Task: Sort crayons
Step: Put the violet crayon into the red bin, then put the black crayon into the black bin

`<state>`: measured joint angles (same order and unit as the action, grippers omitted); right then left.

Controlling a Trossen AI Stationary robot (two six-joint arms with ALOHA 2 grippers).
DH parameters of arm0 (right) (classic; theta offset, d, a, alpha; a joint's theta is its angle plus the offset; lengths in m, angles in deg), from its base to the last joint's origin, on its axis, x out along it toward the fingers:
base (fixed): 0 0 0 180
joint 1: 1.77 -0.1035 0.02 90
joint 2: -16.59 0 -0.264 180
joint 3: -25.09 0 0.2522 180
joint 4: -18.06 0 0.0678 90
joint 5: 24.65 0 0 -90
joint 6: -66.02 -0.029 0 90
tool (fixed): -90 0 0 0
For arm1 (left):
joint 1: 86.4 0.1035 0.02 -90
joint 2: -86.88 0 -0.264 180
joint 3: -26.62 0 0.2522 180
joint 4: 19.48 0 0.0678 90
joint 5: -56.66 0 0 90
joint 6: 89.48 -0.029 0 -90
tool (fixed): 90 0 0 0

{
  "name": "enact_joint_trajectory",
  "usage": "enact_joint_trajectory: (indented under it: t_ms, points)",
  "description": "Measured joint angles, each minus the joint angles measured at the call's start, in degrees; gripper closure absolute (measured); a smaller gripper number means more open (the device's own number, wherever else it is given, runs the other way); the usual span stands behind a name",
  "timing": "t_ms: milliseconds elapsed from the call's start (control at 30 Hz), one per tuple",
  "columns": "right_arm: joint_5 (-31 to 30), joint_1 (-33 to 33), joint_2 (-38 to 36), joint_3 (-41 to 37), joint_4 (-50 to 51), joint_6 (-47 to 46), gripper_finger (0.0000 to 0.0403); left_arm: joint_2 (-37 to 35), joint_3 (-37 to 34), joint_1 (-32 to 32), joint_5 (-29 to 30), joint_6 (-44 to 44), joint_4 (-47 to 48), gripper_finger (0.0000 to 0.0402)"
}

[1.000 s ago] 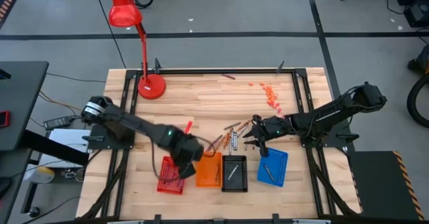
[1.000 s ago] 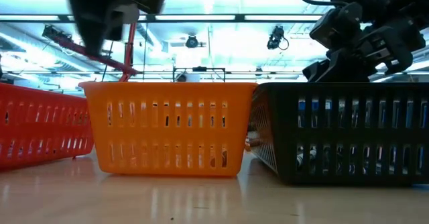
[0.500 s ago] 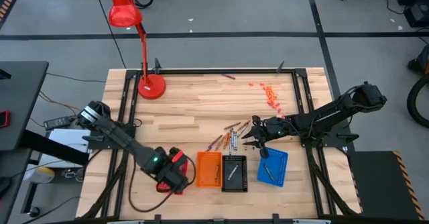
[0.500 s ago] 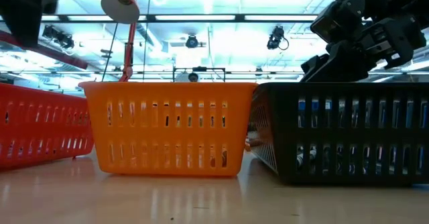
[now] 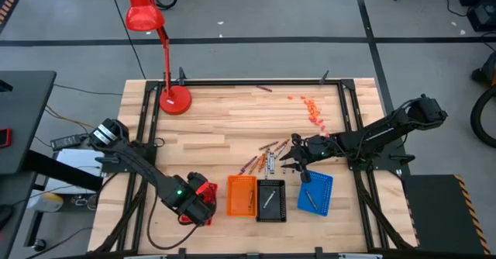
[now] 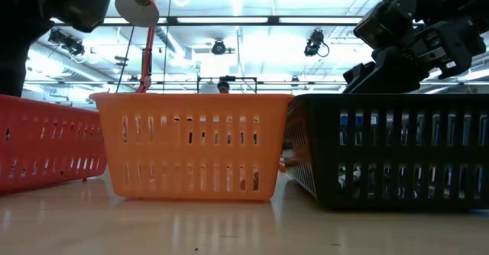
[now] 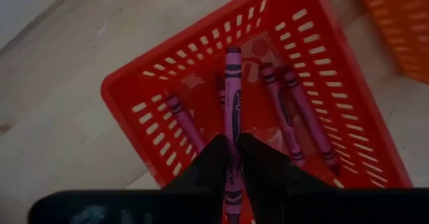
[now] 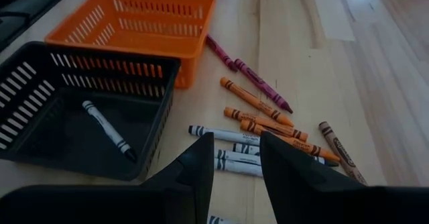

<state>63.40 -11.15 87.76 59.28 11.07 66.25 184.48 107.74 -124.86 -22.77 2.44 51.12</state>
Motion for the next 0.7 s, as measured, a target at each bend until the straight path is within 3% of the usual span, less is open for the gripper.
enact_joint_trajectory:
  t_ms: [267,433,700]
  points:
    - [0.0,0.0,0.0,0.0,0.0,0.4,0.0278,-0.7,3.0,2.3,-0.8,-8.8,-0.2,0.0284]
    - [-0.2,0.0,0.0,0.0,-0.1,1.3,0.0278,-0.7,7.4,5.7,3.3,-18.8,-0.7,0.0281]
    - [-2.5,0.0,0.0,0.0,2.1,1.2,0.0278,-0.7,7.8,13.0,8.7,-31.2,-0.8,0.0281]
